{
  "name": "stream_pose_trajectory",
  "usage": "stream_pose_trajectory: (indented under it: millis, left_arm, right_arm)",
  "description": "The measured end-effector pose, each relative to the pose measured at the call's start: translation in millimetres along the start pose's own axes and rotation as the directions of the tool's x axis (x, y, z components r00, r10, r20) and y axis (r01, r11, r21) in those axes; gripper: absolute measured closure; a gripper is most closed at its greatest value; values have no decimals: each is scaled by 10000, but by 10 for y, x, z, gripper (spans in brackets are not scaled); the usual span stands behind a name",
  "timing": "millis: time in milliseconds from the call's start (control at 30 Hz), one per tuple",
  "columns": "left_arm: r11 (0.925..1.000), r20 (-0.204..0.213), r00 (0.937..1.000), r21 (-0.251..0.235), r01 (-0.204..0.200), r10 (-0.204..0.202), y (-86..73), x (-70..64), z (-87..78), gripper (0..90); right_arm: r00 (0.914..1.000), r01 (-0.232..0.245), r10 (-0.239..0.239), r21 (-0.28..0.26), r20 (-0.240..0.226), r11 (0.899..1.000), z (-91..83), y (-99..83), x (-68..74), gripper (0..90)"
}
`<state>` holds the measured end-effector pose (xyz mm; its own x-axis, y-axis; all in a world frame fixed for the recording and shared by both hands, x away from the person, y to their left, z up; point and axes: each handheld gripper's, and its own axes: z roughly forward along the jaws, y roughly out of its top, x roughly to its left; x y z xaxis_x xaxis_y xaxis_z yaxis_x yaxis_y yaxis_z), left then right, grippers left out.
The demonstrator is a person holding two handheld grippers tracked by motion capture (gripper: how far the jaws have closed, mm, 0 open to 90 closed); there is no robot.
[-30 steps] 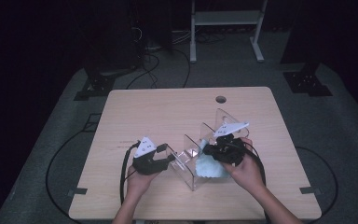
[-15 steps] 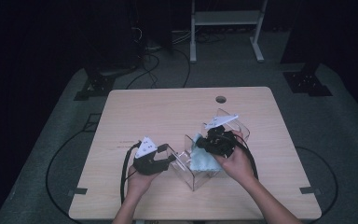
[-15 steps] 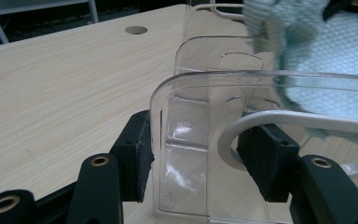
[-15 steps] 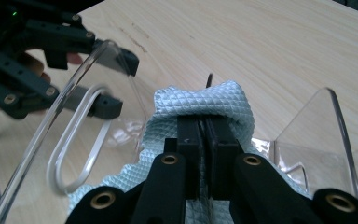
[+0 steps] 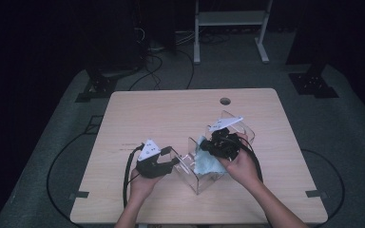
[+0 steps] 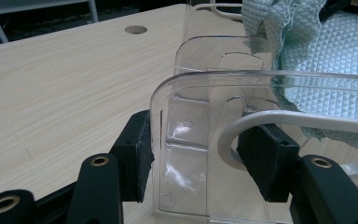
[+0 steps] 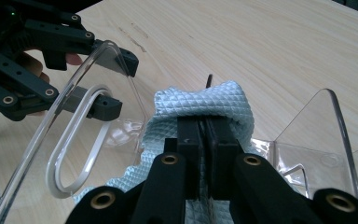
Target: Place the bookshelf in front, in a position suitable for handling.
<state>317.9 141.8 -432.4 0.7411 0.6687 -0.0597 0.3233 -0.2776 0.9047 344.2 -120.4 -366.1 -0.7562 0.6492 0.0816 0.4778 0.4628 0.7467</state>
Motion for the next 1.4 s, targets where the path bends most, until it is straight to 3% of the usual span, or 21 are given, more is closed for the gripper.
stream_pose_trajectory:
  millis: [467, 867, 1400]
  left_arm:
    - [10000, 12, 10000, -31, -19, 19, -3, 1, -1, 461]
    - [10000, 26, 10000, -45, 17, -16, -4, -2, 1, 461]
    - [10000, 33, 10000, -27, -13, 14, -2, -1, 1, 461]
  right_arm:
    - [9996, -296, 296, 50, -28, 9995, 227, 190, -60, 857]
    - [10000, -62, 61, 149, 50, 9999, 101, 103, -21, 856]
    - [9983, -576, 575, 261, 46, 9980, 450, 369, -114, 856]
